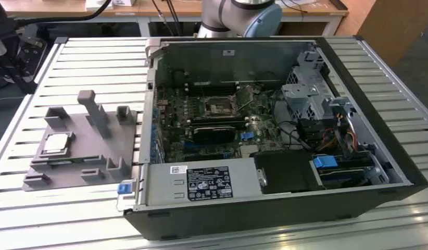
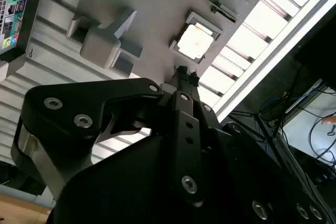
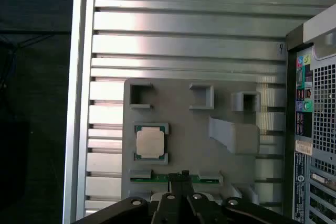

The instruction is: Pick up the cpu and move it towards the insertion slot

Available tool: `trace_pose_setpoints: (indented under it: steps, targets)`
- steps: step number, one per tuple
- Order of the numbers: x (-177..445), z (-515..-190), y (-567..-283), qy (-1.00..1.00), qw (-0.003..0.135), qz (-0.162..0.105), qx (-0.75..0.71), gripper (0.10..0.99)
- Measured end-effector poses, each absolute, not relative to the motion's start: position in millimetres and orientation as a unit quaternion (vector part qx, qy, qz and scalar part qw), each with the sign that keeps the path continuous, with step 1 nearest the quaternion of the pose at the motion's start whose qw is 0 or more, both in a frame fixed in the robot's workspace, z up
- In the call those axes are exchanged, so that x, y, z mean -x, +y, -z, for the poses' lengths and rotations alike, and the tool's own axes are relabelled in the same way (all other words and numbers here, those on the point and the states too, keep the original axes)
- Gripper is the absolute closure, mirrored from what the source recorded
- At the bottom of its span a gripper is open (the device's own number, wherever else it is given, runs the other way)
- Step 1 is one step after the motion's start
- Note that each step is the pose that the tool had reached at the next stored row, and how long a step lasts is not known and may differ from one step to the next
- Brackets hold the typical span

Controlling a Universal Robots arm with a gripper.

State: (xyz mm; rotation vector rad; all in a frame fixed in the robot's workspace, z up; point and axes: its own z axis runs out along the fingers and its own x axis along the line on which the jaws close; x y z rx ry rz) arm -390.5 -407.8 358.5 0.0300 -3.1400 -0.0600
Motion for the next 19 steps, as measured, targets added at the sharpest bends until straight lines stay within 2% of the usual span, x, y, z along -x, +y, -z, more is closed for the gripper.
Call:
trace_pose_setpoints:
  steps: [19]
  targets:
    - [412,-354,-408,-1.0,0.0,0.019,-0.01,0.98]
